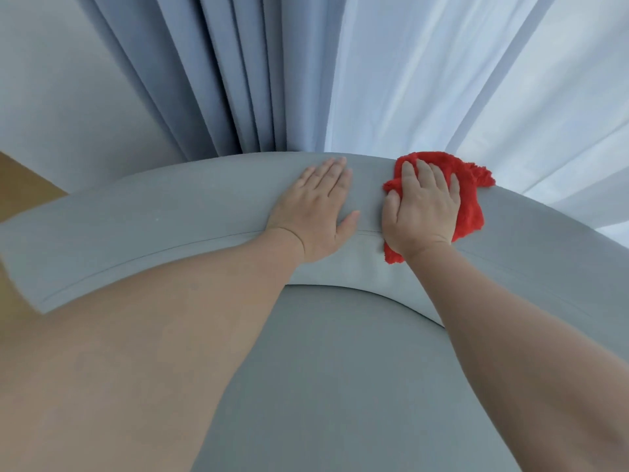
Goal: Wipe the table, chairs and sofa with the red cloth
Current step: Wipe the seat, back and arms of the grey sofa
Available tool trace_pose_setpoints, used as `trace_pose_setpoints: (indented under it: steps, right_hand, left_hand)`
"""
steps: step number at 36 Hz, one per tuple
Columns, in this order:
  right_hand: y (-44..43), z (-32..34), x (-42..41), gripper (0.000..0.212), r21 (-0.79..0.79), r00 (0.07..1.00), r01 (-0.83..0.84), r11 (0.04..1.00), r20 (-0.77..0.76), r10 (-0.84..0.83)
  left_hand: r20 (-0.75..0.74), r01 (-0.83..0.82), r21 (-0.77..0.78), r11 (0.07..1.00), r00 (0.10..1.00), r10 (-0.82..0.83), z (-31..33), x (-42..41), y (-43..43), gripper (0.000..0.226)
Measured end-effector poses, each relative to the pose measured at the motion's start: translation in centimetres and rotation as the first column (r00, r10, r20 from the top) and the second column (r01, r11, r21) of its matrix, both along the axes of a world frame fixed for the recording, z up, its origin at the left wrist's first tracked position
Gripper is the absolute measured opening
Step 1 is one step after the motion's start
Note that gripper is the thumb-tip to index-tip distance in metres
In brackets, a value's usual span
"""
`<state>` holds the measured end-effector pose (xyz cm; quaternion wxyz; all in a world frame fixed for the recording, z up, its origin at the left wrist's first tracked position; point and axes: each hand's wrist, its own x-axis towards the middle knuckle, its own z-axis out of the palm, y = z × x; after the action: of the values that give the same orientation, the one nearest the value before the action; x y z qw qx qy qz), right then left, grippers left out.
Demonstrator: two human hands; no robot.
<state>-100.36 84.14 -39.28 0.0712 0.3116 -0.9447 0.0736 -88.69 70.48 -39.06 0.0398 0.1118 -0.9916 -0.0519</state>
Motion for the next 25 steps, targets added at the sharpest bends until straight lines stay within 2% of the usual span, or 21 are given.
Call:
trace_pose_setpoints:
  steps: [3, 6, 10, 14, 19, 22, 25]
  right_hand:
    - [-0.1, 0.1, 0.1, 0.071, 0.006, 1.0, 0.008, 1.0, 0.004, -0.008]
    - [-0.1, 0.2, 0.2, 0.071, 0.004, 1.0, 0.013, 1.0, 0.012, -0.013]
    - [-0.2, 0.2, 0.4, 0.069, -0.008, 1.0, 0.02, 1.0, 0.005, -0.02]
    - [-0.3, 0.2, 0.4, 0.068, -0.015, 1.0, 0.028, 1.0, 0.003, -0.028]
    - [-0.3, 0.2, 0.4, 0.069, -0.003, 0.999, 0.039, 0.999, -0.002, -0.039]
    - [-0.3, 0.0, 0.3, 0.068, -0.002, 0.999, 0.041, 0.999, -0.012, -0.041]
    - [-0.4, -0.1, 0.3, 0.065, -0.011, 0.999, 0.042, 0.999, -0.026, -0.042]
  left_hand:
    - [-0.047, 0.006, 0.031, 1.0, 0.999, -0.004, 0.8, 2.0, -0.7, 0.075]
    - [-0.034, -0.059, 0.056, 0.997, 0.998, 0.061, 1.7, 5.3, -2.7, 0.071]
    - [-0.005, -0.162, 0.01, 0.987, 0.987, 0.162, 2.5, 11.4, -7.1, 0.066]
    - [0.054, -0.289, -0.074, 0.955, 0.955, 0.293, 3.1, 16.8, -11.1, 0.071]
    - [0.14, -0.392, -0.162, 0.906, 0.899, 0.414, 2.0, 20.4, -13.5, 0.09]
    - [0.131, -0.448, -0.171, 0.878, 0.872, 0.471, 1.0, 21.2, -14.5, 0.094]
    - [0.109, -0.438, -0.14, 0.888, 0.885, 0.453, 0.5, 21.3, -14.9, 0.09]
